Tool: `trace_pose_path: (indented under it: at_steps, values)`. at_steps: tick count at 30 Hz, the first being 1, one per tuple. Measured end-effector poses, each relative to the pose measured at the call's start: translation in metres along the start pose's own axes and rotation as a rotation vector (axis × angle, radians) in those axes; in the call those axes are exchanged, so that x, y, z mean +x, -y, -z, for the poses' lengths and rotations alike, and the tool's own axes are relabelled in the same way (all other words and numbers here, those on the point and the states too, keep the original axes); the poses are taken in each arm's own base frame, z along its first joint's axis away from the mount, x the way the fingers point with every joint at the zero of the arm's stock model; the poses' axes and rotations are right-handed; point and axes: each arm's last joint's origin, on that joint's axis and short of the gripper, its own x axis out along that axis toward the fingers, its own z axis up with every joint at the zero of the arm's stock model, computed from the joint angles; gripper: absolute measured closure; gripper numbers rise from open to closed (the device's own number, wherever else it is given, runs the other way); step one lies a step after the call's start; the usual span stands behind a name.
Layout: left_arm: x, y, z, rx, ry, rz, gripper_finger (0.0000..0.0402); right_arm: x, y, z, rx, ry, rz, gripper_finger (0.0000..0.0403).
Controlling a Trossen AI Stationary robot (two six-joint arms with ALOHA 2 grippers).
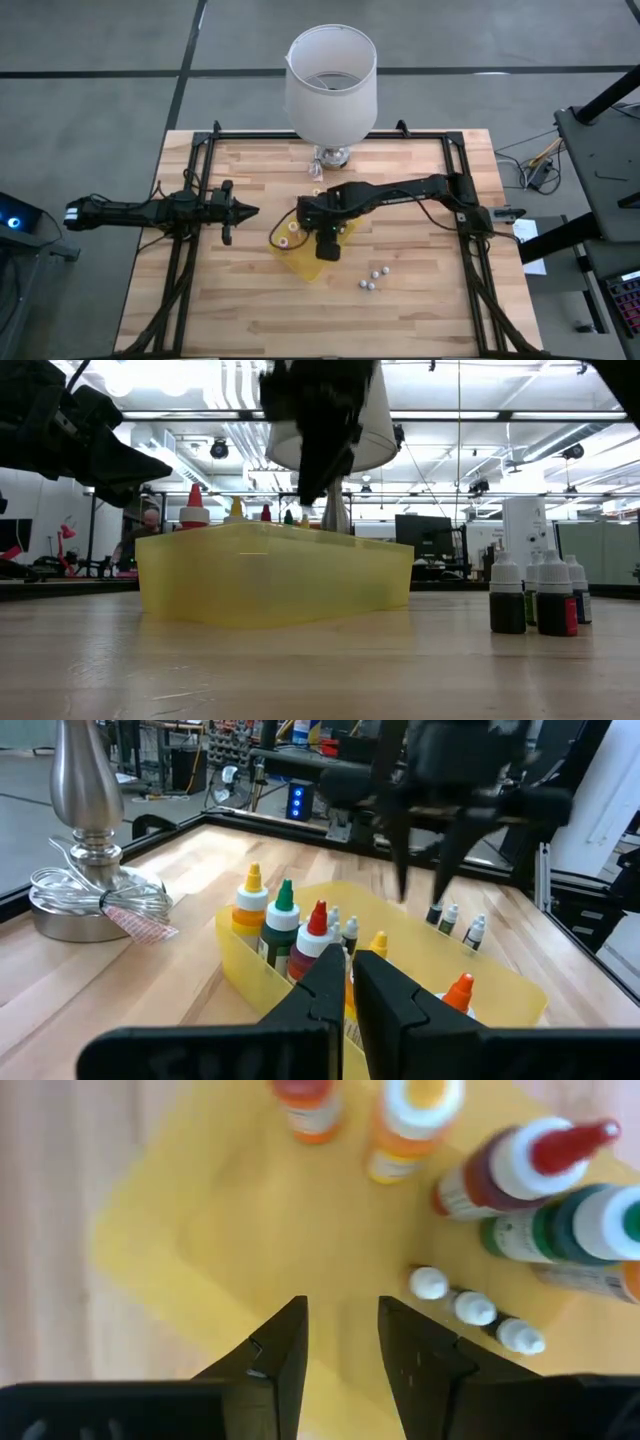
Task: Pick & Place food coloring
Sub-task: Put the small blue food coloring bottle into the yellow bin
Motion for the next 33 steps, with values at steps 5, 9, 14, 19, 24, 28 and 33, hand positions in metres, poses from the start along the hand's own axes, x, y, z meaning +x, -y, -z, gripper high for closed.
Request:
trace_pose_path:
  at_steps: [5,9,14,19,24,28,33]
  values:
    - [0.000,0.000,0.000,0.000,-0.001,0.000,0.0401,-0.020,-0.027,0.011,-0.059,0.016,-0.024,0.0285]
    - [0.000,0.000,0.000,0.000,-0.001,0.000,0.0401,-0.031,-0.043,0.027,-0.102,0.011,-0.041,0.0278]
    - [0.000,0.000,0.000,0.000,0.000,0.000,0.0401,-0.033,-0.049,0.054,-0.112,-0.019,-0.042,0.0265]
    - [0.000,0.000,0.000,0.000,0.000,0.000,0.0401,-0.031,-0.048,0.082,-0.069,-0.054,-0.043,0.0243]
    - [0.000,0.000,0.000,0.000,-0.001,0.000,0.0401,-0.025,-0.043,0.109,0.055,-0.113,-0.022,0.0214]
    - [0.000,0.000,0.000,0.000,0.000,0.000,0.0401,-0.018,-0.045,0.129,0.110,-0.158,-0.009,0.0191]
    - [0.000,0.000,0.000,0.000,-0.001,0.000,0.0401,-0.012,-0.052,0.151,0.165,-0.203,0.004,0.0167]
